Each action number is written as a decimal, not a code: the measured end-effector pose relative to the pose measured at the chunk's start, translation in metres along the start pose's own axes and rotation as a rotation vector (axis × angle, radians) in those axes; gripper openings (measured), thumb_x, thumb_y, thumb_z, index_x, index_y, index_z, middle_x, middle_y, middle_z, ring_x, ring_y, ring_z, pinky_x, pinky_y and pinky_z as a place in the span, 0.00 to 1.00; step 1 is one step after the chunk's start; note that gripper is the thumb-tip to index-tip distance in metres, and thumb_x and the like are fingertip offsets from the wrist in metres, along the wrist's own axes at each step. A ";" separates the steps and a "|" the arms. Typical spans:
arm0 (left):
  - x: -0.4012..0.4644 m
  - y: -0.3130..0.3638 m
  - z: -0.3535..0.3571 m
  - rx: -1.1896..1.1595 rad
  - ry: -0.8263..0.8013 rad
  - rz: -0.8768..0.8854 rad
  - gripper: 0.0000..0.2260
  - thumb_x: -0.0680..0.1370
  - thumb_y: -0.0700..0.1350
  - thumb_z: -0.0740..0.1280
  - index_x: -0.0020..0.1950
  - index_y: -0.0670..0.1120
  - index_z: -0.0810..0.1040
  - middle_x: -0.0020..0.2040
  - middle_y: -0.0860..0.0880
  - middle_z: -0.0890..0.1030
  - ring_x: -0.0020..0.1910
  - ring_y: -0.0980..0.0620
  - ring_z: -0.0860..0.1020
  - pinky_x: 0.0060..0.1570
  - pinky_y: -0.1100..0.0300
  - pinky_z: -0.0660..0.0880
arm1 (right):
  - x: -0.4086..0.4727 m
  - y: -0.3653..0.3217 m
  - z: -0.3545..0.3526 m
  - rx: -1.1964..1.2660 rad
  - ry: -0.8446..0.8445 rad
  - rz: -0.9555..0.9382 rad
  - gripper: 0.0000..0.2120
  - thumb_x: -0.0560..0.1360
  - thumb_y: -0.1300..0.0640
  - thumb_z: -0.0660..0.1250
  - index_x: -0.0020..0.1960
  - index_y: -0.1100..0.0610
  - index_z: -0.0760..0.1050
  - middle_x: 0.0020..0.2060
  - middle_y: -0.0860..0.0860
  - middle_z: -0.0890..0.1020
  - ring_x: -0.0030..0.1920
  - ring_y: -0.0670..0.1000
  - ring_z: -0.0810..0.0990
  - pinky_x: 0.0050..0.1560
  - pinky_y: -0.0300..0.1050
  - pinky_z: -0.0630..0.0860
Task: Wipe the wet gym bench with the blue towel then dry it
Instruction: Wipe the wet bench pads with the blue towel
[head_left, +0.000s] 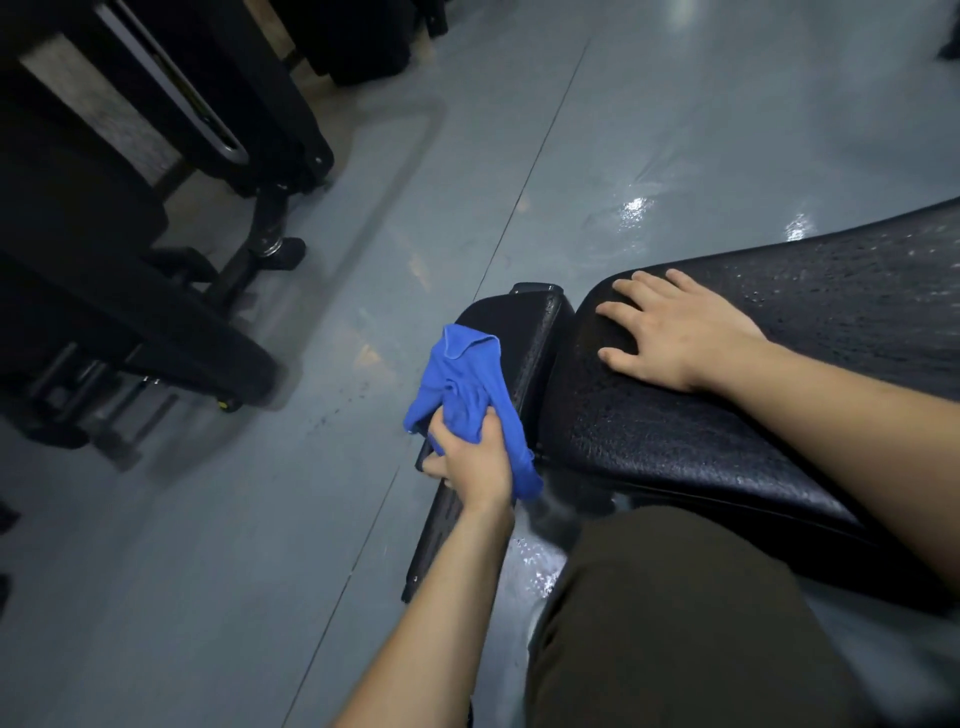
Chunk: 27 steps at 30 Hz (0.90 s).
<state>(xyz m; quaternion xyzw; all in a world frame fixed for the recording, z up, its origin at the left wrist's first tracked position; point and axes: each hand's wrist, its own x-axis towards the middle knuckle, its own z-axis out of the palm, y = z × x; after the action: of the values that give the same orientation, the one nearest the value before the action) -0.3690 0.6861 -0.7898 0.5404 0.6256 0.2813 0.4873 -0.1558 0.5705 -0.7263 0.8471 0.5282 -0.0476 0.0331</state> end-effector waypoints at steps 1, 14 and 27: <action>-0.005 0.001 0.001 0.018 -0.005 0.003 0.24 0.76 0.50 0.69 0.70 0.56 0.66 0.63 0.43 0.61 0.54 0.41 0.73 0.52 0.54 0.73 | 0.000 0.000 0.000 0.001 -0.002 0.000 0.35 0.78 0.32 0.45 0.80 0.47 0.55 0.81 0.52 0.55 0.81 0.53 0.49 0.79 0.54 0.46; 0.000 0.017 -0.060 0.219 -0.301 0.259 0.20 0.66 0.55 0.73 0.57 0.64 0.75 0.62 0.44 0.76 0.56 0.49 0.80 0.57 0.51 0.79 | -0.002 -0.001 0.001 0.015 0.064 -0.031 0.32 0.79 0.35 0.50 0.78 0.50 0.62 0.78 0.52 0.62 0.79 0.53 0.56 0.78 0.53 0.51; -0.022 0.137 -0.111 0.329 -0.567 0.745 0.23 0.65 0.44 0.71 0.57 0.61 0.79 0.60 0.51 0.78 0.59 0.58 0.77 0.64 0.59 0.72 | -0.036 -0.067 -0.033 1.282 -0.094 -0.006 0.34 0.69 0.37 0.75 0.72 0.40 0.69 0.70 0.48 0.74 0.66 0.47 0.76 0.69 0.51 0.73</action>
<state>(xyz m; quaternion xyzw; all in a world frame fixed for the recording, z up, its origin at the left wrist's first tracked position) -0.4168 0.7195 -0.6218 0.8522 0.2687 0.1758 0.4130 -0.2305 0.5715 -0.6897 0.6942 0.3954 -0.3913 -0.4568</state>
